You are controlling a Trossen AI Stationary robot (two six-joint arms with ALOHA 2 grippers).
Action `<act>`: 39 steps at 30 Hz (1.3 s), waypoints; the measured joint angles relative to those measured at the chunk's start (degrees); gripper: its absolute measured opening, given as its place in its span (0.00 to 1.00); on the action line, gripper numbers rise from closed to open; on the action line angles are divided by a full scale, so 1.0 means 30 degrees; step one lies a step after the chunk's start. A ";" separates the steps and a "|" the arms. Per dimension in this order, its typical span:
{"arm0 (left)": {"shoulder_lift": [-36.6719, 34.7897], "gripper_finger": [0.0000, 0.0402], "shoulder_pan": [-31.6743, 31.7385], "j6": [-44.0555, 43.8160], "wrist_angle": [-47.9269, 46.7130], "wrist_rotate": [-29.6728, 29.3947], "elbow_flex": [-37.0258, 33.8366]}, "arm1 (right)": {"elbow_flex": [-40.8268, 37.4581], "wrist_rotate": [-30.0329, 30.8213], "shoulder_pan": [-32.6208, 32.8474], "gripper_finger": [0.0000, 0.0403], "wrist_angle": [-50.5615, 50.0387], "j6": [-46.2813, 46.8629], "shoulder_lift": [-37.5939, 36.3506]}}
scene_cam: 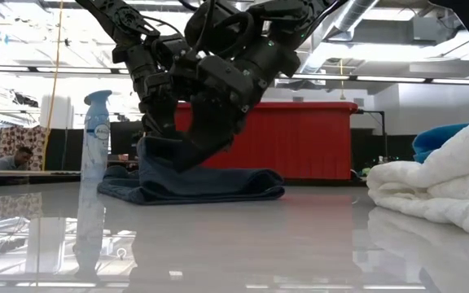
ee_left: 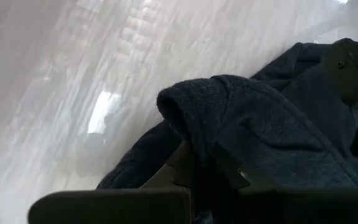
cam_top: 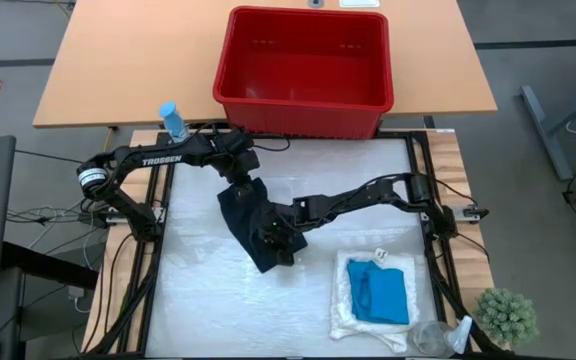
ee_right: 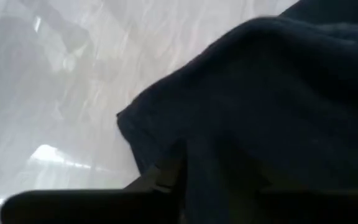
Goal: Fold laundry
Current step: Fold the dark blue shorts
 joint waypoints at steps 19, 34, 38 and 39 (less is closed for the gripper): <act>0.0000 0.01 -0.0007 -0.0503 -0.0006 0.0641 0.0000 | -0.1635 0.1056 0.0314 0.04 -0.0218 0.0327 -0.0022; -0.2452 0.01 -0.0675 0.3470 -0.1348 0.0959 0.0000 | -0.1858 0.1049 0.0299 0.05 -0.1232 0.0663 -0.0080; -0.3177 0.04 -0.0714 0.5768 -0.2499 -0.0206 0.0000 | -0.1858 0.1049 0.0299 0.05 -0.1225 0.0663 -0.0073; -0.3164 0.06 -0.0714 0.6035 -0.2534 -0.0676 0.0000 | -0.1858 0.1049 0.0299 0.05 -0.1225 0.0663 -0.0073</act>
